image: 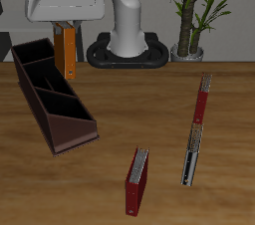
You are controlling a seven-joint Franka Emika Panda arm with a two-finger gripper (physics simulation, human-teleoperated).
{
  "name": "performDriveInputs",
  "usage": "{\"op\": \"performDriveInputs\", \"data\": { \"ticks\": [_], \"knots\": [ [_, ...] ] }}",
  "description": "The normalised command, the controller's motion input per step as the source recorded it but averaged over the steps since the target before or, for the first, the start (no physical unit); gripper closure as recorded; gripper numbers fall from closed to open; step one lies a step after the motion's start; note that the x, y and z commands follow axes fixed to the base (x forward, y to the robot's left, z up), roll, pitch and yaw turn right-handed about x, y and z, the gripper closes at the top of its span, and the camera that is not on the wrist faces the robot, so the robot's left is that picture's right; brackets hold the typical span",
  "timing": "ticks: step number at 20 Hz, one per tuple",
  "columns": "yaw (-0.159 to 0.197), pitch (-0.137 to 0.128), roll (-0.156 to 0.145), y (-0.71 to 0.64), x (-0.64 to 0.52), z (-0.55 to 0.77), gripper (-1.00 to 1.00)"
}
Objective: Place the orange book into the right desk caddy's left compartment
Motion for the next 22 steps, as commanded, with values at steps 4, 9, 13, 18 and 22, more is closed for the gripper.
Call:
{"op": "performDriveInputs", "data": {
  "ticks": [4, 9, 13, 18, 22],
  "knots": [
    [0.023, -0.009, -0.008, -0.04, 0.09, -0.01, 1.0],
    [0.005, 0.004, -0.006, 0.0, 0.1, -0.04, 1.0],
    [-0.006, 0.009, -0.008, -0.02, 0.1, -0.06, 1.0],
    [0.001, 0.0, -0.001, -0.01, 0.07, -0.08, 1.0],
    [-0.029, 0.013, -0.005, -0.05, 0.09, -0.12, 1.0]
  ]
}}
